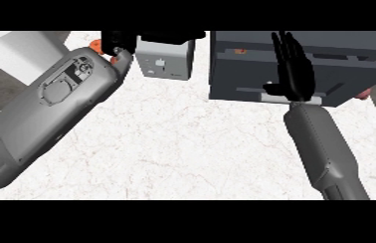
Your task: Pick up the can, place it into the drawer and close the drawer
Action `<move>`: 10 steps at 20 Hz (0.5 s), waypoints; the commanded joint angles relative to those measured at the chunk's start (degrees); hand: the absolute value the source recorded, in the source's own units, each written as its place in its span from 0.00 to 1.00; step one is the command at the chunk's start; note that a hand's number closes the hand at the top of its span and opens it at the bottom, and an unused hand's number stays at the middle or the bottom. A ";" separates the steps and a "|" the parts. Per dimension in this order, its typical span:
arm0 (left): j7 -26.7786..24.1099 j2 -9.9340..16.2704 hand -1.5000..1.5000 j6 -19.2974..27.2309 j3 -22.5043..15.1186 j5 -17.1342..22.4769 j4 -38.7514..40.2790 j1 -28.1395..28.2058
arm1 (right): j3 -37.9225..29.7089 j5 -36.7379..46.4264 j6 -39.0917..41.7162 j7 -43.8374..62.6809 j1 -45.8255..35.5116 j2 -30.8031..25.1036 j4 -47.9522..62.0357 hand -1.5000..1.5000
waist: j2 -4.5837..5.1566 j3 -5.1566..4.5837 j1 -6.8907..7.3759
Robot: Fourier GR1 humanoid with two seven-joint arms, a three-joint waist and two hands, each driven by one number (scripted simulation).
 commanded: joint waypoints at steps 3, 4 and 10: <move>-0.69 1.90 0.00 -0.71 0.56 -0.97 -4.13 5.51 | -2.93 0.33 -2.33 1.31 -10.99 0.55 13.80 0.00 | 1.46 0.90 0.85; 0.89 1.21 0.00 0.53 0.03 -1.54 -5.79 5.05 | -3.78 -0.32 -4.57 -0.74 -11.40 -0.37 15.97 0.00 | 1.42 0.95 0.72; 0.55 3.10 0.00 0.29 1.36 -2.29 -9.15 8.88 | -5.43 0.54 -6.16 1.48 -20.18 -0.75 23.48 0.00 | 1.84 0.94 1.46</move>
